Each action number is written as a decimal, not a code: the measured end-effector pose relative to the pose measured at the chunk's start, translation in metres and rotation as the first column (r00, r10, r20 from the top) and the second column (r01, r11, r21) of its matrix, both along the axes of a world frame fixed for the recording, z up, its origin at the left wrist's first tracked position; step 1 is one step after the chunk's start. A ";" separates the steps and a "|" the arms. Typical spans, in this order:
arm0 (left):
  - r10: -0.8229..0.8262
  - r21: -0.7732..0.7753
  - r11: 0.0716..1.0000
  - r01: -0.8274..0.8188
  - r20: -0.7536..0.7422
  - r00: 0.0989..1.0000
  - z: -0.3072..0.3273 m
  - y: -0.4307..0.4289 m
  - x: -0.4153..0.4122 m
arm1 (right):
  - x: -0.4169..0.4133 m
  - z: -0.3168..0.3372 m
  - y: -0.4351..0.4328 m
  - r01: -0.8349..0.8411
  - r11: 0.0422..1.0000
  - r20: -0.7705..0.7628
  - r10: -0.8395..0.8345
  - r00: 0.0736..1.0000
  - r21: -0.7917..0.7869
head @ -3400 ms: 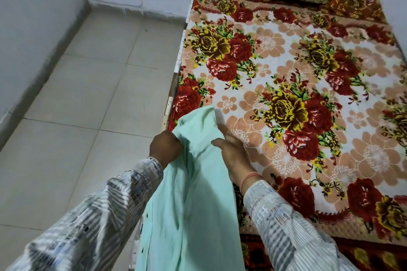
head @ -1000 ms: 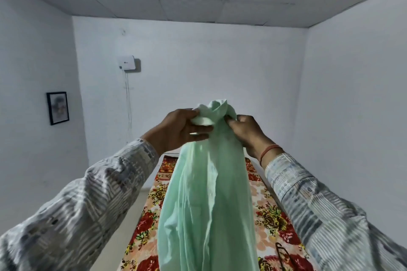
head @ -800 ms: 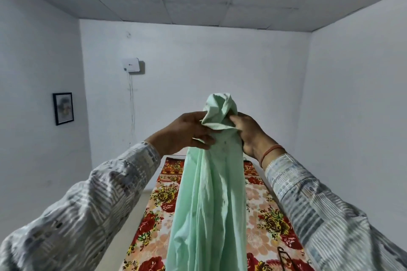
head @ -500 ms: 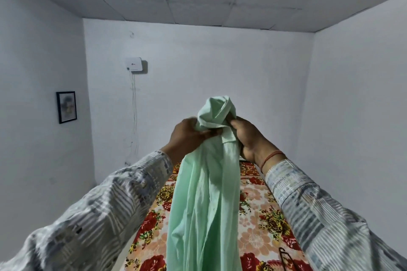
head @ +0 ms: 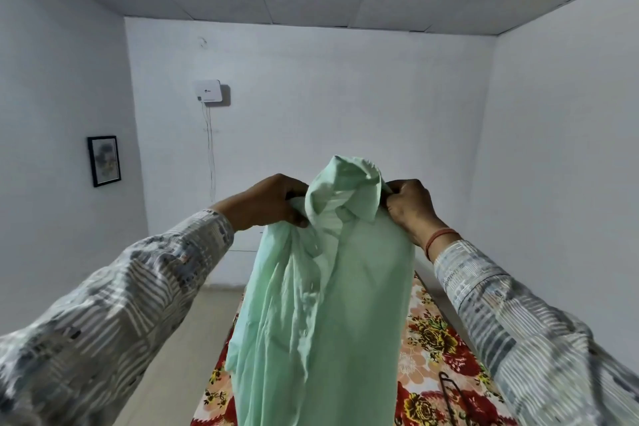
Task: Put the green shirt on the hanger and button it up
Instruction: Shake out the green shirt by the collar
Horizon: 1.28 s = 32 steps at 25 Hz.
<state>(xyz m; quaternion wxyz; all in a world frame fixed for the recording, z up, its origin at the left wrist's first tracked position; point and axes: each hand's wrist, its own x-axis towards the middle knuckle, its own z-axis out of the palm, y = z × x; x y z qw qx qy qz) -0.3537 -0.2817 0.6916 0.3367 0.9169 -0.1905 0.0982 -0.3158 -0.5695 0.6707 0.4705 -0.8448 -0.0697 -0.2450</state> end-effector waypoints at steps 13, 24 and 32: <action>0.314 -0.550 0.773 -0.315 -0.099 0.944 -0.024 -0.016 0.010 | 0.005 0.000 0.007 -0.040 0.999 -0.003 0.040 0.999 0.019; 0.074 0.461 0.821 -0.336 0.498 0.864 0.016 -0.005 -0.002 | 0.004 0.004 -0.017 0.078 0.978 0.049 -0.070 0.996 -0.191; 0.346 -0.083 0.938 -0.337 0.171 0.923 0.005 -0.014 0.009 | 0.010 0.008 -0.019 -0.202 0.978 -0.020 0.202 0.979 -0.056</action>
